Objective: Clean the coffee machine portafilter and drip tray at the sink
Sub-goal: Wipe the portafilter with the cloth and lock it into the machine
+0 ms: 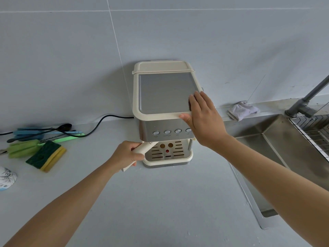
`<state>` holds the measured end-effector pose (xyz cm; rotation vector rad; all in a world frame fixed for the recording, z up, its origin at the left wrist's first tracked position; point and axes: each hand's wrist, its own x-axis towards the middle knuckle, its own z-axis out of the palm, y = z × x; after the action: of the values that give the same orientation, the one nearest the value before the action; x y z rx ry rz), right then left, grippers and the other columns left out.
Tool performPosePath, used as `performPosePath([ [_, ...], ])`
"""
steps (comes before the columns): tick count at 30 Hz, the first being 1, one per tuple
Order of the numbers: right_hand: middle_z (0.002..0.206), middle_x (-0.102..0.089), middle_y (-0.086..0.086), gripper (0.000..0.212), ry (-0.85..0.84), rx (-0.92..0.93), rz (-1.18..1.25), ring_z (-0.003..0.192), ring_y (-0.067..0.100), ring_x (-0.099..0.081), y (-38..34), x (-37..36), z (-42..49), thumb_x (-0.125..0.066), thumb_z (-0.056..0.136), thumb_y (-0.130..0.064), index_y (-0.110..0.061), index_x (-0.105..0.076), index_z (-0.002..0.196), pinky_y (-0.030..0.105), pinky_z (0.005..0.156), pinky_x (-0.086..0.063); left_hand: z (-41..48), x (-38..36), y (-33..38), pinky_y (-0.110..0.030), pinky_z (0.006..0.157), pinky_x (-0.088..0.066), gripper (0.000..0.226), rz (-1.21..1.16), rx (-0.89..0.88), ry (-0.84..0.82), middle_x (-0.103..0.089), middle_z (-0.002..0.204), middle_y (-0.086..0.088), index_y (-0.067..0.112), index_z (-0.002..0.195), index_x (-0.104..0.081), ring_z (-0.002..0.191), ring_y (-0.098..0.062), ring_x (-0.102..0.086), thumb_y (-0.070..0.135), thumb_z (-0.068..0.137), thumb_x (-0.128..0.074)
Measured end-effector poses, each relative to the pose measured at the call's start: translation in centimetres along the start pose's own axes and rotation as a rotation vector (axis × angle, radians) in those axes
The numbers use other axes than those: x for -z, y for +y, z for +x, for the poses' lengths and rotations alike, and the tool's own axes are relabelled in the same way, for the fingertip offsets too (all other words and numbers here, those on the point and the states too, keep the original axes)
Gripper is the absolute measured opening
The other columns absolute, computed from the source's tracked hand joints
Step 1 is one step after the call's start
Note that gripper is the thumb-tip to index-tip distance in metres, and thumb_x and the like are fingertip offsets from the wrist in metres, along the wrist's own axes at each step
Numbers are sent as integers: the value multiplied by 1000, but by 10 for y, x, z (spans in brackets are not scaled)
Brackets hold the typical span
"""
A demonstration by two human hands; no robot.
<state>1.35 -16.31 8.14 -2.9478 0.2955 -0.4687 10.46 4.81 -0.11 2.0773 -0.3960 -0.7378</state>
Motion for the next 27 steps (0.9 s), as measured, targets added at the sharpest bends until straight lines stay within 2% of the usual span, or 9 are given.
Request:
performPosePath([
  [3, 143, -36, 24, 105, -2, -5, 8, 138, 39, -24, 0, 0, 0, 12, 77, -67, 7, -34, 136, 46, 114, -21, 0, -1, 0, -14, 40, -41, 51, 16, -11, 21, -58, 74, 9, 10, 101, -69, 50, -14, -48, 20, 53, -57],
  [7, 140, -40, 26, 104, 15, -1, 3, 135, 41, -28, -1, 0, 0, 10, 80, -67, 8, -38, 133, 48, 112, -25, -1, -1, -1, -15, 42, -42, 53, 56, -26, 43, -58, 72, 9, 10, 103, -69, 48, -14, -48, 22, 53, -55],
  [10, 143, -36, 24, 106, -7, -2, -9, 138, 39, -23, 0, 1, 0, 13, 77, -67, 6, -34, 136, 45, 114, -20, -1, -2, -2, -18, 45, -44, 53, 71, -31, 55, -57, 69, 7, 14, 104, -70, 47, -14, -48, 24, 54, -55],
  [13, 145, -33, 24, 104, -13, -8, -9, 139, 38, -21, 0, 1, 0, 11, 76, -66, 6, -32, 137, 44, 115, -18, 0, -1, -3, -15, 44, -43, 51, 81, -39, 54, -58, 69, 7, 17, 103, -69, 44, -10, -48, 25, 55, -55],
  [17, 146, -31, 23, 102, -16, -5, -2, 140, 37, -19, -1, 3, 0, 9, 75, -65, 5, -30, 138, 43, 115, -16, 1, 0, -3, -15, 42, -42, 37, 78, -36, 19, -57, 67, 8, 24, 91, -67, 38, -7, -48, 24, 55, -56],
  [21, 147, -30, 23, 100, -9, -2, 7, 141, 36, -18, -2, 4, -1, 6, 76, -63, 5, -30, 139, 41, 115, -14, 3, -2, -6, -19, 46, -44, 46, 70, -40, 19, -59, 72, 4, 16, 99, -69, 46, -15, -48, 24, 55, -57],
  [27, 144, -35, 25, 102, 1, 9, -9, 138, 39, -24, 0, 2, 0, 10, 78, -65, 7, -34, 136, 45, 114, -20, 4, -5, -11, -21, 49, -44, 52, 75, -59, 71, -61, 81, -6, 11, 104, -69, 49, -15, -49, 26, 55, -56],
])
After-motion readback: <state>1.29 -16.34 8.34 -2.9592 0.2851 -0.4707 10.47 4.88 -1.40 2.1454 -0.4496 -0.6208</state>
